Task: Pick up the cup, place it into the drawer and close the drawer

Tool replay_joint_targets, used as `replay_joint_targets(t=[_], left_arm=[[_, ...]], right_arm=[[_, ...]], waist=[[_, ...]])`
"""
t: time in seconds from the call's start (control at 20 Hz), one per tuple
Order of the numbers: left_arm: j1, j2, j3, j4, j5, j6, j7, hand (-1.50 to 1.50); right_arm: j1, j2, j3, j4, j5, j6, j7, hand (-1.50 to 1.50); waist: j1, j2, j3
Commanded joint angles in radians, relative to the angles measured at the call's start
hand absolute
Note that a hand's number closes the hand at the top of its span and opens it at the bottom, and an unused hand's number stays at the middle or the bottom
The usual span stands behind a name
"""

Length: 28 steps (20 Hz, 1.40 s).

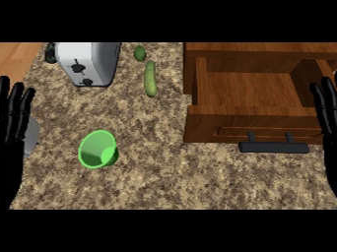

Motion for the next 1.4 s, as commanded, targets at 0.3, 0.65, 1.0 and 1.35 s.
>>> replay_joint_targets(t=[0.3,0.65,1.0,1.35], left_arm=[[0.062,-0.107,-0.128,0.076,0.020,0.245,0.009,-1.50],[0.004,-0.108,-0.267,0.106,-0.020,0.389,0.011,-1.50],[-0.034,-0.108,-0.253,0.149,0.004,0.395,0.003,-1.50],[-0.111,-0.108,-0.221,0.244,0.013,0.434,0.019,-1.50]], right_arm=[[-0.008,0.029,0.030,0.026,-0.110,0.050,0.087,-1.50],[-0.036,0.002,-0.017,0.022,-0.163,0.076,0.136,-1.50],[0.001,0.021,-0.011,0.017,-0.135,0.078,0.091,-1.50],[-0.031,0.026,-0.015,0.092,-0.119,0.077,0.067,-1.50]], waist=[[-0.015,-0.003,0.008],[-0.017,-0.005,0.009],[-0.017,-0.005,0.009],[-0.017,-0.004,0.009]])
